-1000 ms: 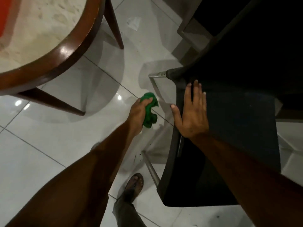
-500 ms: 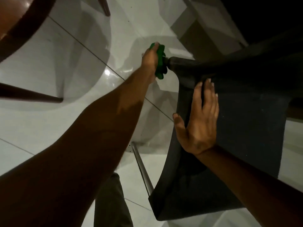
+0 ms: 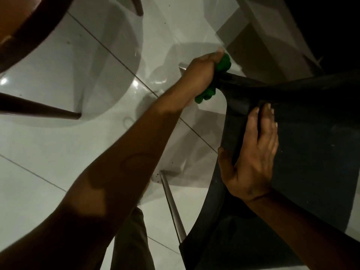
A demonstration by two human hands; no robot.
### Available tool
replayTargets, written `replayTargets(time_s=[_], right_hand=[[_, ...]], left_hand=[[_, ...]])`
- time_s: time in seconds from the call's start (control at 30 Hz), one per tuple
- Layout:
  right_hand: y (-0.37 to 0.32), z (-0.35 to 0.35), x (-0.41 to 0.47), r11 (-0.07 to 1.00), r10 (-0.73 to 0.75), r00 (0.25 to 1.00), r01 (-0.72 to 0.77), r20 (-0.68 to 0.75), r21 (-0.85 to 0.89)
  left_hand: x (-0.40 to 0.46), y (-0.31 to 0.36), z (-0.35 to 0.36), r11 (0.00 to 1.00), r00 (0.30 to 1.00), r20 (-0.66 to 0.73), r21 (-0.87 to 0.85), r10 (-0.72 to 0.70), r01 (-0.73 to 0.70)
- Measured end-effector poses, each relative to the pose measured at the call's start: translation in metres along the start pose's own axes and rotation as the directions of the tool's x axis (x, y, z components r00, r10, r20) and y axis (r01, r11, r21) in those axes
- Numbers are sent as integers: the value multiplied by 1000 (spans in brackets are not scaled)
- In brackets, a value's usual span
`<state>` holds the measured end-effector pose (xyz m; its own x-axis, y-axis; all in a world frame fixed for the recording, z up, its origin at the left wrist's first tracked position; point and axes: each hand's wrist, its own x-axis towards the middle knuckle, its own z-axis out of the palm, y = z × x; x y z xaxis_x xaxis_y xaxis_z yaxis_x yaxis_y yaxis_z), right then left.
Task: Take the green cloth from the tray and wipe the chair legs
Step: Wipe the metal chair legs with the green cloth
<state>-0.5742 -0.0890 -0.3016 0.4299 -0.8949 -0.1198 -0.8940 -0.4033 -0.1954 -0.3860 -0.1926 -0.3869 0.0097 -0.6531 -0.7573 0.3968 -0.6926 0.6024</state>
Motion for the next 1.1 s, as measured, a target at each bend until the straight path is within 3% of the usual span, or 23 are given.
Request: replayTargets(time_s=[0.13, 0.23, 0.3, 0.4, 0.5, 0.6, 0.73, 0.87, 0.93, 1.1], right_hand=[[-2, -4, 0, 1000, 4, 999, -4, -32, 3], [0, 0, 4, 1000, -13, 999, 13, -44, 4], [3, 0, 2, 1000, -4, 999, 4, -36, -4], [1, -2, 1, 1000, 6, 1000, -5, -24, 3], [1, -2, 2, 1000, 1, 1000, -1, -10, 19], [1, -3, 2, 1000, 3, 1000, -4, 5, 16], [1, -2, 2, 999, -3, 1000, 3, -3, 35], [3, -2, 1, 999, -12, 1000, 11, 6, 36], [2, -2, 2, 999, -7, 1000, 6, 11, 37], [1, -2, 1, 999, -6, 1000, 5, 14, 38]], left_hand=[[42, 3, -3, 987, 978, -134, -49, -161, 155], [85, -32, -17, 917, 922, -182, -282, -341, 283], [86, -41, -8, 887, 907, -192, -359, -375, 291], [49, -24, 4, 861, 935, -188, -474, -302, 183], [-15, -37, 29, 880, 983, -180, -470, -22, -67], [-13, -34, 33, 877, 978, -210, -469, 5, -105], [73, -36, -3, 790, 946, -129, -590, -298, 168], [113, -76, -4, 709, 897, -196, -686, -397, 164], [86, -63, 2, 695, 916, -200, -711, -348, 108], [7, -55, 46, 709, 989, -149, -698, -1, -104]])
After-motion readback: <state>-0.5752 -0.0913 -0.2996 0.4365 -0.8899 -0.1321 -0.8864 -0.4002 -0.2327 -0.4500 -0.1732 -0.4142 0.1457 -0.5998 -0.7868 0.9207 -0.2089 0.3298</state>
